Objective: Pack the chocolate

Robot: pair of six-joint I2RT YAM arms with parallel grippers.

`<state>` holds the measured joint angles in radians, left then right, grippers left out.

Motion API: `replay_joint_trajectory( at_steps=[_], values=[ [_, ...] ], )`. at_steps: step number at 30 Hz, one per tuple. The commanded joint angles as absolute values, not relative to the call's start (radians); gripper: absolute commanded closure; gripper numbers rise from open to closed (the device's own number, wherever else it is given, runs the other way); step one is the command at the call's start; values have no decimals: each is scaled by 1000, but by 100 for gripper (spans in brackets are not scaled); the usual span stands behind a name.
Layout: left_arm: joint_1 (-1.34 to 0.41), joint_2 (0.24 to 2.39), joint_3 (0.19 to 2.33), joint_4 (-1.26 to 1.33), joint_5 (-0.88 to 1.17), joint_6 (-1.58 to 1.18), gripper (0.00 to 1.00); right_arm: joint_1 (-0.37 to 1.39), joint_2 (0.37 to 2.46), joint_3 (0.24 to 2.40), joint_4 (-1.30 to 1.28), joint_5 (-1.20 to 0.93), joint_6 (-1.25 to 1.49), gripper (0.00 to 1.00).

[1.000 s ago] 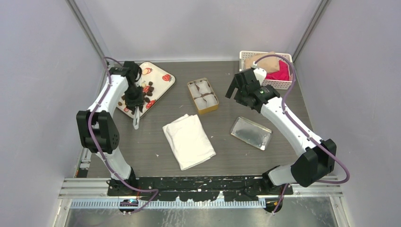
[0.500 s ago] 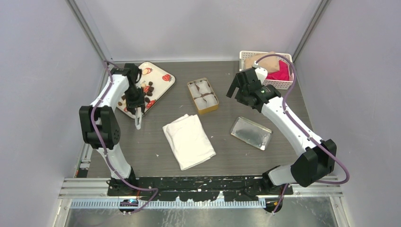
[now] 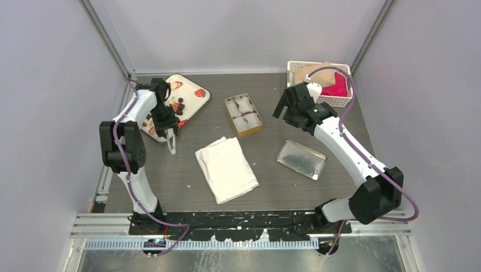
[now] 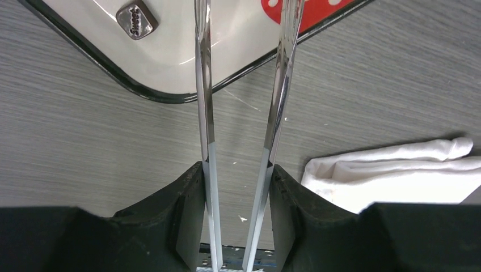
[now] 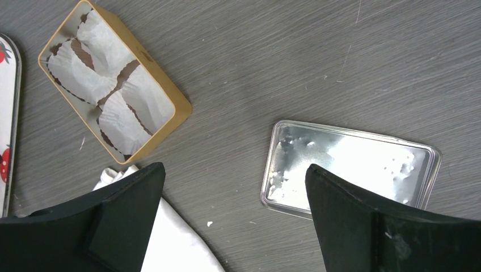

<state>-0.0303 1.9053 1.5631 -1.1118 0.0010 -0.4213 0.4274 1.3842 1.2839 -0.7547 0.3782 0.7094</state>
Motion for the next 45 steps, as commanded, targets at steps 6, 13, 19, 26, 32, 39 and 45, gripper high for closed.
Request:
replay_joint_trajectory(
  at_steps=[6,13,19,26,32,39,45],
  values=[
    [-14,1974,1611,-1066,7,-470,57,419,1350,1296,-720,377,703,1],
    [-5,1989,1631,-1068,8,-481,58,419,1350,1298,-719,381,705,1],
    [-5,1948,1604,-1076,-14,-469,59,418,1351,1302,-719,380,713,1],
    [38,1920,1548,-1096,40,-428,60,418,1353,1296,-713,369,725,1],
    [40,1930,1563,-1123,58,-391,59,419,1364,1300,-706,351,729,1],
    [40,1925,1569,-1124,82,-409,59,418,1369,1304,-703,339,730,1],
    [40,1920,1546,-1112,87,-429,59,418,1370,1303,-703,336,729,1]
  ],
)
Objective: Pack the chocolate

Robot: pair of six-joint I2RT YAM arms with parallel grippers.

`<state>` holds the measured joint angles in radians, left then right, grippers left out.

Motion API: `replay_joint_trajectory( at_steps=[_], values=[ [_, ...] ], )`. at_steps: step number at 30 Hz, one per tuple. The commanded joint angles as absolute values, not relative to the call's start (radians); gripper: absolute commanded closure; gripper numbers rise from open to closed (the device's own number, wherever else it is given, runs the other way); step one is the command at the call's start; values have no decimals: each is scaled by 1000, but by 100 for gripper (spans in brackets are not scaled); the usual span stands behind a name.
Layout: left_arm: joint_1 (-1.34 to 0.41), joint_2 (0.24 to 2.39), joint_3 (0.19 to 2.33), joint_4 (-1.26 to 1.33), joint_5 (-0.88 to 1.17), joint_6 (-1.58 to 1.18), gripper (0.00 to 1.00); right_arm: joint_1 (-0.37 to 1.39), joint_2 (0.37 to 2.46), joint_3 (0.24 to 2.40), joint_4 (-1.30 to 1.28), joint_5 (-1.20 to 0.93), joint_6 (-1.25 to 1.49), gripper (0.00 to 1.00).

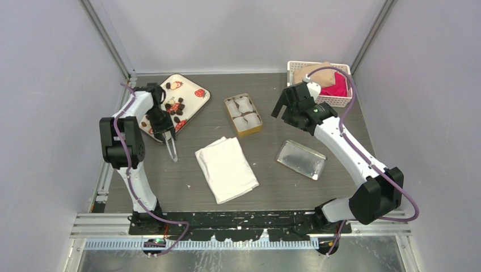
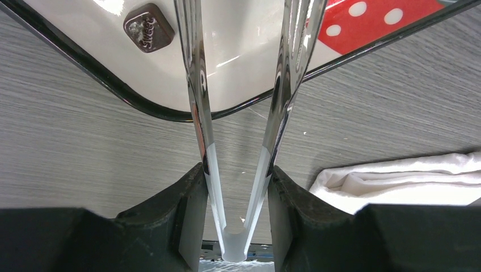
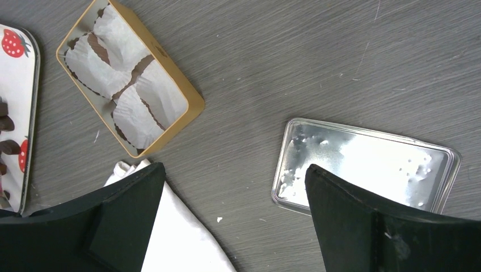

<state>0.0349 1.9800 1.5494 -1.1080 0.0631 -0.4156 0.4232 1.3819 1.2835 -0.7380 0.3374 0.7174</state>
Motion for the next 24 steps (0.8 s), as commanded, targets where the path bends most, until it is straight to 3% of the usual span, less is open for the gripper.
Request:
replay_joint_trajectory(
  at_steps=[1,24],
  values=[
    [40,1920,1542,-1112,87,-429,59,419,1370,1302,-703,337,729,1],
    [58,1928,1535,-1097,78,-462,61,419,1370,1298,-697,337,721,1]
  ],
)
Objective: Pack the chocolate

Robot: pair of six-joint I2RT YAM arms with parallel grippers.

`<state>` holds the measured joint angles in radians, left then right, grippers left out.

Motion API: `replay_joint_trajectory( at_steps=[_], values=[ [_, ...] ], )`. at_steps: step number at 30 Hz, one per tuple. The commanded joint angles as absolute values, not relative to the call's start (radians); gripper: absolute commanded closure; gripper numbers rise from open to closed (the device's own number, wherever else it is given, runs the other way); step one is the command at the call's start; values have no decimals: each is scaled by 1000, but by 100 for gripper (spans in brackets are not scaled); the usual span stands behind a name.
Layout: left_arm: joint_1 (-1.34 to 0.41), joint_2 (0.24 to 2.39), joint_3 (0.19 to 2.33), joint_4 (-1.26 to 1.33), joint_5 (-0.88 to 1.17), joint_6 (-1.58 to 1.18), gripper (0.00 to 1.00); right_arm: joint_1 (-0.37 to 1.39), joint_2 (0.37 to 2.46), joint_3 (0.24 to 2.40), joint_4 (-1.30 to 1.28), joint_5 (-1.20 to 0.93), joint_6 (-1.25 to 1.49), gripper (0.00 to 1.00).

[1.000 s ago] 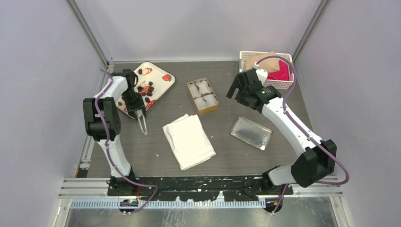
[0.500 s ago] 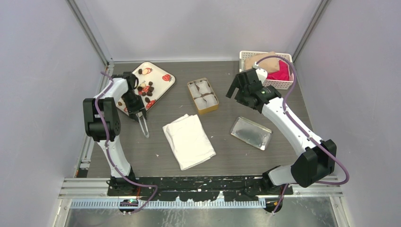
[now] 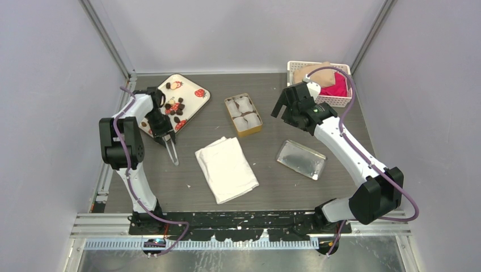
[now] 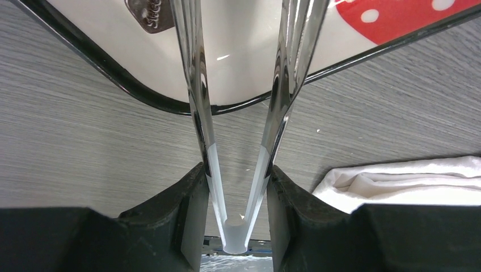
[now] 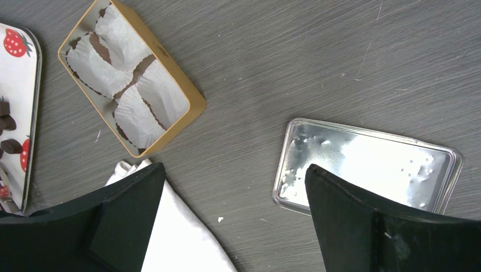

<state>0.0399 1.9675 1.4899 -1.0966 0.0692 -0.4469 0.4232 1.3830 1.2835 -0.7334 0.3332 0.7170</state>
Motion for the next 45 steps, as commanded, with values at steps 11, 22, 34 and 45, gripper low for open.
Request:
replay_joint_trajectory(
  at_steps=[11,22,34,45],
  values=[
    [62,1930,1540,-1106,85,-462,69,417,1358,1282,-693,344,724,1],
    [77,1931,1515,-1111,93,-448,64,417,1347,1274,-692,342,729,1],
    [94,1951,1515,-1114,144,-424,63,417,1323,1255,-691,343,742,1],
    [99,1979,1532,-1138,180,-396,62,417,1296,1235,-693,342,755,2]
  ],
)
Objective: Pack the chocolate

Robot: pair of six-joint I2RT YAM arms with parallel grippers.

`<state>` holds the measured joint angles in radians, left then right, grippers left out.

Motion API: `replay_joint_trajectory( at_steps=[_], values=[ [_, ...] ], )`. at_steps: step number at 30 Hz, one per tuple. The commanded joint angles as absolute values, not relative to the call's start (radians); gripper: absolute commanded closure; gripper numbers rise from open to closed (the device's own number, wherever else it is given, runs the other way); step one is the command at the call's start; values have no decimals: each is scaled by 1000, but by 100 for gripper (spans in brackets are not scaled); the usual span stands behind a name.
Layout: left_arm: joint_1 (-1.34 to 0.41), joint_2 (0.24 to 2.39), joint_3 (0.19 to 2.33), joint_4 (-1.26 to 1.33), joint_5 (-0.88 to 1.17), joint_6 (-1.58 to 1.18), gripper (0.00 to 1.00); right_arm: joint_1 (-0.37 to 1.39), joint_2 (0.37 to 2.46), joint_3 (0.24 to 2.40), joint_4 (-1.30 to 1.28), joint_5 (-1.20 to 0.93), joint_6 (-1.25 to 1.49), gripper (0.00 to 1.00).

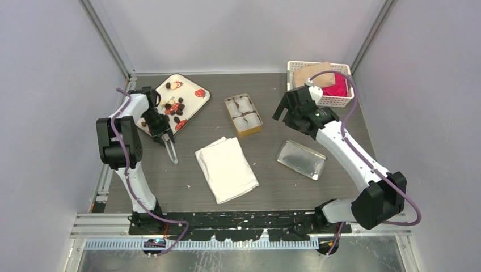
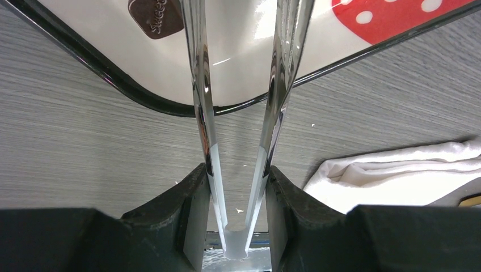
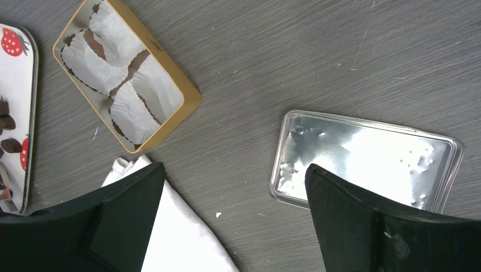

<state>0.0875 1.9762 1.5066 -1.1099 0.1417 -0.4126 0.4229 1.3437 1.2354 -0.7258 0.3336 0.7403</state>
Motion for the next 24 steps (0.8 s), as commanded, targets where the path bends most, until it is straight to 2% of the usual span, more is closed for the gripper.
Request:
replay_joint_trajectory(
  at_steps=[1,13,16,19,24],
  values=[
    [101,1982,1534,-1138,187,-398,62,417,1293,1234,-694,342,756,2],
    [123,1998,1545,-1152,209,-392,62,417,1272,1220,-696,342,759,2],
    [126,2001,1546,-1148,233,-387,72,417,1266,1216,-699,344,759,2],
    [127,2004,1544,-1147,235,-387,75,417,1259,1213,-699,345,759,2],
    [127,2003,1539,-1144,241,-383,94,417,1255,1207,-701,347,761,2]
  ],
)
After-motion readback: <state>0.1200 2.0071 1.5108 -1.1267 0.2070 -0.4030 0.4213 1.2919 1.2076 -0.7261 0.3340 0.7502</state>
